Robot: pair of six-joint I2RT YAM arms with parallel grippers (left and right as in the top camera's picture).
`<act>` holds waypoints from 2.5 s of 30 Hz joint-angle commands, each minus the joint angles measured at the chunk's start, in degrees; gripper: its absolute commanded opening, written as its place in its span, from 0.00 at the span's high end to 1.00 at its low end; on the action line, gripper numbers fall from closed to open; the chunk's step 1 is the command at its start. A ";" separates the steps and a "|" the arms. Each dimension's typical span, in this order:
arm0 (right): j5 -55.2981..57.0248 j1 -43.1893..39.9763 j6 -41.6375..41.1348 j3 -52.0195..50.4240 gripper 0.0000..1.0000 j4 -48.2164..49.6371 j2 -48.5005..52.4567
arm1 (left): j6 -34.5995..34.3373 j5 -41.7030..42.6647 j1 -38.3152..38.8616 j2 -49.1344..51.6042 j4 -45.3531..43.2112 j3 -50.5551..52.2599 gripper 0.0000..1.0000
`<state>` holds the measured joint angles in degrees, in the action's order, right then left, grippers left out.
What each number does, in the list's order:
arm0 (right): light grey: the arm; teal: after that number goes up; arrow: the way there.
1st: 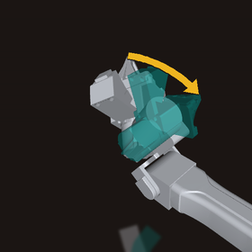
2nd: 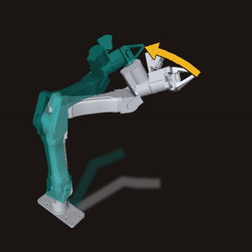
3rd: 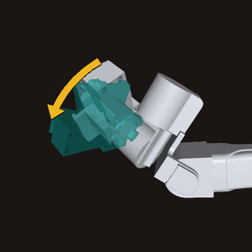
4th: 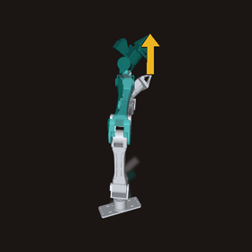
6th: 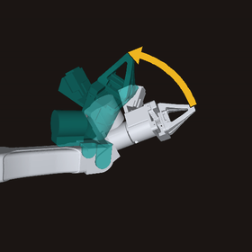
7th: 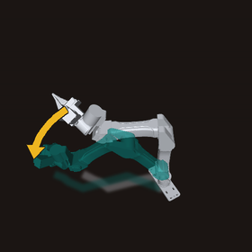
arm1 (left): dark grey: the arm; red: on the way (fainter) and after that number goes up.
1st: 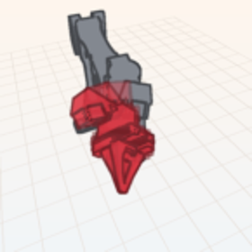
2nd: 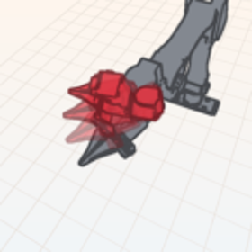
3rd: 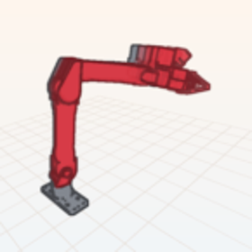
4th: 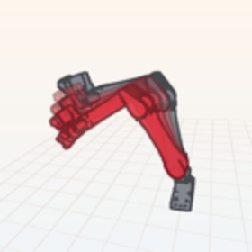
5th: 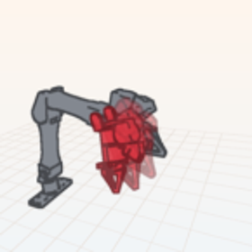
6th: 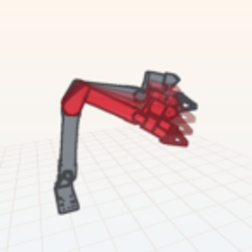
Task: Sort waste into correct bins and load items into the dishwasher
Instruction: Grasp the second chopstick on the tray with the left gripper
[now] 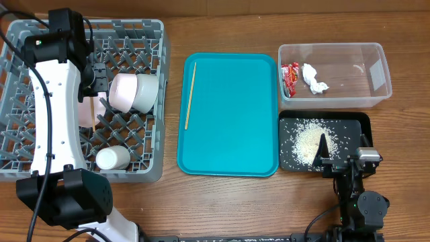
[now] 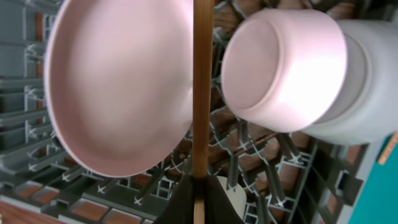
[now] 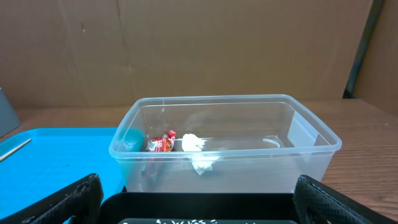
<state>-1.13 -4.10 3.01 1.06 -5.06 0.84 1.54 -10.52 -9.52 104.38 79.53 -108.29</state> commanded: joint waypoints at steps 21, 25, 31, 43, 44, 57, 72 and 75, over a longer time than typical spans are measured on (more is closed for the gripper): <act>-0.04 -0.15 0.04 -0.61 0.00 0.46 -0.68 | 7.32 11.80 -4.72 0.59 -12.83 13.11 0.64; -0.04 -0.15 0.04 -0.61 0.00 0.46 -0.68 | 5.95 13.09 -4.50 0.57 -8.59 7.63 0.00; -0.04 -0.15 0.04 -0.61 0.00 0.46 -0.68 | 5.60 25.79 -0.22 0.42 -1.25 -5.31 0.00; -0.04 -0.15 0.04 -0.61 0.00 0.44 -0.68 | -13.75 13.22 24.00 5.31 -9.53 -1.99 0.00; -0.04 -0.15 0.04 -0.61 0.00 0.44 -0.68 | -16.11 8.85 25.97 6.51 -9.73 -1.51 0.00; -0.04 -0.15 0.04 -0.61 0.00 0.46 -0.68 | -23.65 4.20 29.97 26.47 -15.37 -0.87 0.34; -0.04 -0.15 0.04 -0.61 0.00 0.44 -0.68 | -17.77 9.09 29.57 29.81 -16.63 -0.37 0.76; -0.04 -0.15 0.04 -0.61 0.00 0.44 -0.68 | -17.81 8.11 29.57 29.81 -15.89 -0.02 0.74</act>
<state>-1.13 -4.10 3.03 1.06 -5.08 0.84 -17.23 -2.15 19.51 133.40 63.07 -109.08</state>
